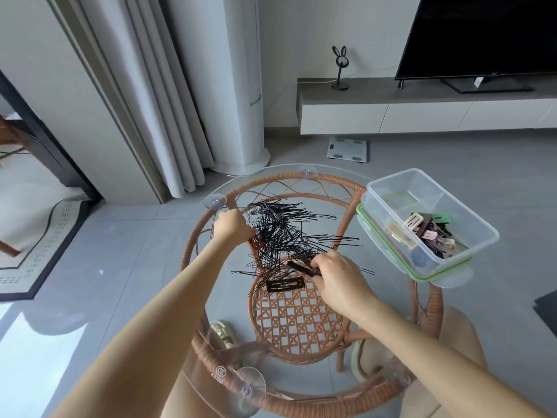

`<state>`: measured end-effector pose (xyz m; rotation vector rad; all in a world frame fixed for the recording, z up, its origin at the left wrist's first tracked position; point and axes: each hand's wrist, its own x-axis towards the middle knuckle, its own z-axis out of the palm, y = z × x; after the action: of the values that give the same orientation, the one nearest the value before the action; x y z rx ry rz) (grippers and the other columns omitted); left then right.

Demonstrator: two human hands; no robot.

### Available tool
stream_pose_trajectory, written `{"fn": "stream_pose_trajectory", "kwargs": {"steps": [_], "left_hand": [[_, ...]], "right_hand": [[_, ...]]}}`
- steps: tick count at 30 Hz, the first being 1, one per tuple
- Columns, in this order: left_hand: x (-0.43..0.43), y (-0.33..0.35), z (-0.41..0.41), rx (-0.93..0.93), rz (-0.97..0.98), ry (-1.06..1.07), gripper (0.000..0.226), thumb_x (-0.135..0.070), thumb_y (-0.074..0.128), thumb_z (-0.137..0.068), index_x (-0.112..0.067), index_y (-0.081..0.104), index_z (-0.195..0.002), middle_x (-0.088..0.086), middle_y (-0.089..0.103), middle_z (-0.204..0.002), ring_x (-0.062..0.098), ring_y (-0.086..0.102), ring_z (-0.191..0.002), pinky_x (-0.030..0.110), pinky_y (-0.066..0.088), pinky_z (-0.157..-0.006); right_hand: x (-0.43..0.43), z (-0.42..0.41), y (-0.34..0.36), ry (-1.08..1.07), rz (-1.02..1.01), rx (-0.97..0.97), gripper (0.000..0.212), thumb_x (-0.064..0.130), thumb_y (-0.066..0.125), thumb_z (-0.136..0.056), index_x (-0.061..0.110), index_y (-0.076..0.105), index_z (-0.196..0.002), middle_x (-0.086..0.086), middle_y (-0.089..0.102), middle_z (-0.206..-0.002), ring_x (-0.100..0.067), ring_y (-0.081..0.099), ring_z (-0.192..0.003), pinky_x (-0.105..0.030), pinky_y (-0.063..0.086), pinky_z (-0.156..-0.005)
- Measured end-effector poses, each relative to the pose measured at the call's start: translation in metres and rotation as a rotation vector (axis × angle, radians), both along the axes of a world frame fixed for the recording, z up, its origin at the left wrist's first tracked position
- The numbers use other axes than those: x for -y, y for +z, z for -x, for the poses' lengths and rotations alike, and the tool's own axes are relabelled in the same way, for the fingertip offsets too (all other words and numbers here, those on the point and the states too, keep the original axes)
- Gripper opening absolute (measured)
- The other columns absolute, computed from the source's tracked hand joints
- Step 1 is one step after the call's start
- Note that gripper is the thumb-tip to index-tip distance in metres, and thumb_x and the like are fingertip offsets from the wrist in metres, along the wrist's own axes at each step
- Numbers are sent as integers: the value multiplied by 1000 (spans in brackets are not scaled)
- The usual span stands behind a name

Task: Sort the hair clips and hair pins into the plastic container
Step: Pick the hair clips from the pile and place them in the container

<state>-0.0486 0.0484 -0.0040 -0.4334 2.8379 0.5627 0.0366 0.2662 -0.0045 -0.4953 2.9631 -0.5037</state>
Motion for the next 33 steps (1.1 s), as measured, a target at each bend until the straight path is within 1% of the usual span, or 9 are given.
{"fn": "stream_pose_trajectory", "kwargs": {"steps": [5, 8, 11, 14, 17, 20, 24, 27, 33], "left_hand": [[-5, 3, 6, 73, -32, 31, 38, -27, 65, -80, -1, 63, -107, 10, 59, -92, 22, 48, -78, 29, 43, -66], [-2, 5, 7, 80, -119, 40, 41, -25, 67, -80, -1, 60, -112, 8, 55, -90, 19, 48, -79, 20, 34, -52], [5, 7, 7, 66, -251, 59, 50, -27, 69, -80, 7, 56, -114, 20, 64, -94, 17, 49, -56, 21, 35, -42], [7, 18, 3, -74, -288, 91, 40, -24, 67, -82, 8, 61, -105, 11, 61, -68, 19, 46, -48, 24, 35, -40], [5, 38, -6, -236, -232, -4, 18, -19, 63, -84, -4, 69, -93, 8, 66, -65, 27, 61, -64, 16, 45, -49], [3, 56, -17, -341, -144, -52, 13, -16, 63, -82, -9, 59, -71, 15, 72, -78, 30, 66, -80, 32, 52, -74], [-2, 73, -35, -458, -130, -90, 7, -11, 61, -81, -5, 57, -79, 15, 71, -80, 30, 66, -78, 38, 53, -73], [-9, 84, -46, -474, -152, -121, 8, -8, 60, -82, -10, 54, -77, 12, 72, -75, 27, 68, -73, 38, 55, -73], [-24, 95, -54, -577, -44, -341, 8, -10, 64, -81, -7, 57, -78, 9, 70, -76, 28, 64, -70, 35, 53, -66]], "right_hand": [[-22, 6, 16, -20, -5, 57, 27, 13, 48, -92, 5, 61, -114, -11, 57, -117, -25, 56, -106, -32, 45, -97], [-29, 12, 24, -62, 16, 59, 27, 15, 49, -92, 6, 60, -114, -11, 56, -117, -24, 56, -105, -29, 43, -92], [-26, 10, 26, -35, 69, 51, 11, 16, 48, -92, 8, 53, -97, -8, 56, -99, -21, 54, -88, -18, 40, -68], [-12, -2, 21, 77, 110, 96, 4, 11, 41, -95, 12, 40, -92, 0, 47, -72, -12, 44, -59, -15, 31, -45], [4, -15, 10, 178, 82, 18, 10, 11, 38, -96, 10, 45, -103, -1, 53, -80, -14, 50, -68, -24, 46, -61], [13, -16, -4, 252, -31, -86, 27, 24, 41, -96, 6, 49, -113, -6, 58, -101, -20, 52, -91, -34, 47, -87], [17, -14, -11, 329, -155, -232, 10, 7, 59, -84, 4, 58, -75, -7, 59, -71, -15, 43, -62, -29, 52, -64], [16, -15, -11, 360, -233, -353, 22, -5, 57, -65, 10, 51, -51, -1, 52, -48, -12, 44, -45, -24, 49, -44], [7, -5, -12, 169, 20, -217, 16, 10, 56, -85, 8, 59, -70, -1, 56, -62, -15, 50, -55, -26, 45, -51]]}}
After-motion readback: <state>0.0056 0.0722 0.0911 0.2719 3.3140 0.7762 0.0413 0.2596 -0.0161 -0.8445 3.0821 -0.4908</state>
